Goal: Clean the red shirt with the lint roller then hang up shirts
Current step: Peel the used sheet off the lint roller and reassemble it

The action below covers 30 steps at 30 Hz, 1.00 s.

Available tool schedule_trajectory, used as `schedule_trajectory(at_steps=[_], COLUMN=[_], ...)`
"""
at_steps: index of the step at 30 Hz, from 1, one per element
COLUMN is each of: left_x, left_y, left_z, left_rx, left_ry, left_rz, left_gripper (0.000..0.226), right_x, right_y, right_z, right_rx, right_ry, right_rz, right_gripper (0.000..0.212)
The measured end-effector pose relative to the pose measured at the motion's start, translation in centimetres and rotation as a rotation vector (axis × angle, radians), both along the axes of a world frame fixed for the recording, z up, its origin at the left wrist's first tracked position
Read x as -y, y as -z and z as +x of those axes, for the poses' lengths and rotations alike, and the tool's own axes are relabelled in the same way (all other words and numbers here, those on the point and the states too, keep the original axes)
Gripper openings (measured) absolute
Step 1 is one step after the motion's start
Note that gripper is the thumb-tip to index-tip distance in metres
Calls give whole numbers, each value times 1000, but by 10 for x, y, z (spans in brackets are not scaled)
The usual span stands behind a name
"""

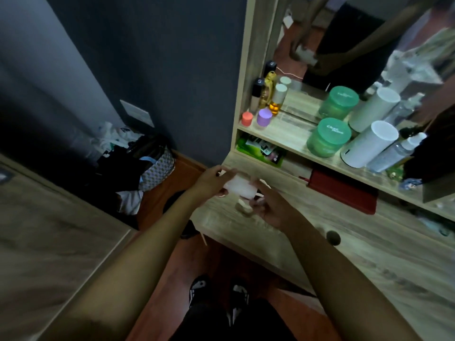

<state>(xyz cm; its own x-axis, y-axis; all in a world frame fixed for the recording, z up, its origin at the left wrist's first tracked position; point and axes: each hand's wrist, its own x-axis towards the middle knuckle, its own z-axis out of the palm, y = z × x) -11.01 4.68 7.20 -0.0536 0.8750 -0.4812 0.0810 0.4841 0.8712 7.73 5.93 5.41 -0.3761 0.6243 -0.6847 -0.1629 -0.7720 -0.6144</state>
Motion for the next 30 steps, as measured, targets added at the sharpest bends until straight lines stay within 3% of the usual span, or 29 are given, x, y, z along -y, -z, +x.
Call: schedule_trajectory(at_steps=[3, 7, 9, 14, 18, 23, 30], left_x=[3, 6, 8, 16, 24, 33, 41], left_y=[2, 5, 8, 19, 23, 27, 28], left_z=[-8, -21, -27, -33, -34, -34, -35], left_rx=[-68, -90, -85, -86, -152, -175, -165], left_ry=[-63, -178, -214, -266, -285, -329, -388], left_rz=[42, 20, -2, -54, -70, -99, -115], left_gripper=[38, 34, 30, 32, 39, 35, 32], right_x=[0, 5, 6, 10, 16, 19, 21], right_y=[9, 19, 31, 62, 78, 95, 91], right_z=[2, -6, -12, -22, -24, -25, -21], right_rx=[129, 190, 254, 582, 872, 939, 948], right_ry=[-42, -162, -196, -457, -702, -724, -736], right_rz=[-59, -43, 2, 268, 666, 833, 840], right_gripper=[40, 10, 15, 28, 22, 14, 21])
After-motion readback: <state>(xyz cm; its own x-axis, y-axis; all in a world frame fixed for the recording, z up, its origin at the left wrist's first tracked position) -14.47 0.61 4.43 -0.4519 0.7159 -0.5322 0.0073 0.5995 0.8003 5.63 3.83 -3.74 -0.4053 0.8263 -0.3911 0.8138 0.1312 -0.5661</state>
